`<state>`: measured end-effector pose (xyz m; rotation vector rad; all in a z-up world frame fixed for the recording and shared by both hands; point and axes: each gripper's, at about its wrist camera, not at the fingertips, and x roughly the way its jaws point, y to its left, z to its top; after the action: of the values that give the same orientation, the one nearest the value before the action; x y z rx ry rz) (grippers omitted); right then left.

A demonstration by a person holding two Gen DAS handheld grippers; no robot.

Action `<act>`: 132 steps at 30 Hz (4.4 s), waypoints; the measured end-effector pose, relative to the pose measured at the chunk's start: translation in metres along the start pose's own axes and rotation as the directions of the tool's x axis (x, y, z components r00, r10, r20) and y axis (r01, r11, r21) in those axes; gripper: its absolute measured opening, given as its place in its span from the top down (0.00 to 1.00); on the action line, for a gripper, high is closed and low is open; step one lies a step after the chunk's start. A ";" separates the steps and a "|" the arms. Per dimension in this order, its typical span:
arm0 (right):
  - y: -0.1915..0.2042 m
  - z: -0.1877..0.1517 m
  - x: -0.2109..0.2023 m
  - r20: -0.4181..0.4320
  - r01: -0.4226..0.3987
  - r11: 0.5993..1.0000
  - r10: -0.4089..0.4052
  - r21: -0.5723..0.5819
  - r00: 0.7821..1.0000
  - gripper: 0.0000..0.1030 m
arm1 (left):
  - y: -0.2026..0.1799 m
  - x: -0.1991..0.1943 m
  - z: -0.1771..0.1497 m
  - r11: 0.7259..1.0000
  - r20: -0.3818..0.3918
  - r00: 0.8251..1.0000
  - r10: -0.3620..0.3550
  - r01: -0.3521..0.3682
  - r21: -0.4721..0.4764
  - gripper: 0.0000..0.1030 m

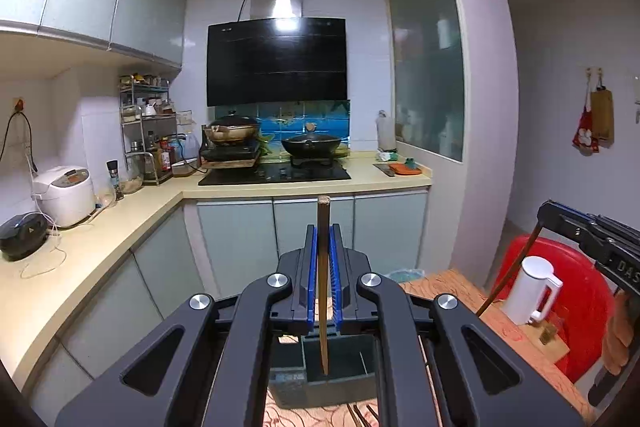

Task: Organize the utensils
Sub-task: 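Lift both held chopsticks upright and carry them over the black caddy, then open both tools to drop the chopsticks into the black caddy, then move both open tools back down to the chopsticks on the table, then grasp another bamboo chopstick with the left tool while the right tool grasps a dark chopstick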

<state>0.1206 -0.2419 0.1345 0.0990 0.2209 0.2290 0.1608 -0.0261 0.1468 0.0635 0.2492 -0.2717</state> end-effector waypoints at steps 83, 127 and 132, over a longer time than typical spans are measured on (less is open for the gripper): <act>-0.007 -0.216 -0.067 -0.254 0.181 0.982 -0.187 -0.045 0.949 0.45 | 0.021 -0.058 -0.261 0.997 -0.340 0.940 0.036 -0.057 -0.052 0.20; 0.011 -0.299 -0.067 -0.465 0.055 0.995 -0.086 -0.080 0.881 0.63 | -0.009 -0.029 -0.325 1.000 -0.529 0.848 -0.023 0.027 0.000 0.81; 0.021 -0.306 -0.062 -0.486 0.031 0.994 -0.079 -0.106 0.871 0.69 | -0.009 -0.029 -0.325 1.000 -0.528 0.849 -0.021 0.027 0.003 0.81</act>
<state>-0.0123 -0.2144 -0.1478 -0.0638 0.7198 0.2037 0.0550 0.0035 -0.1608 0.1460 0.8021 -0.2764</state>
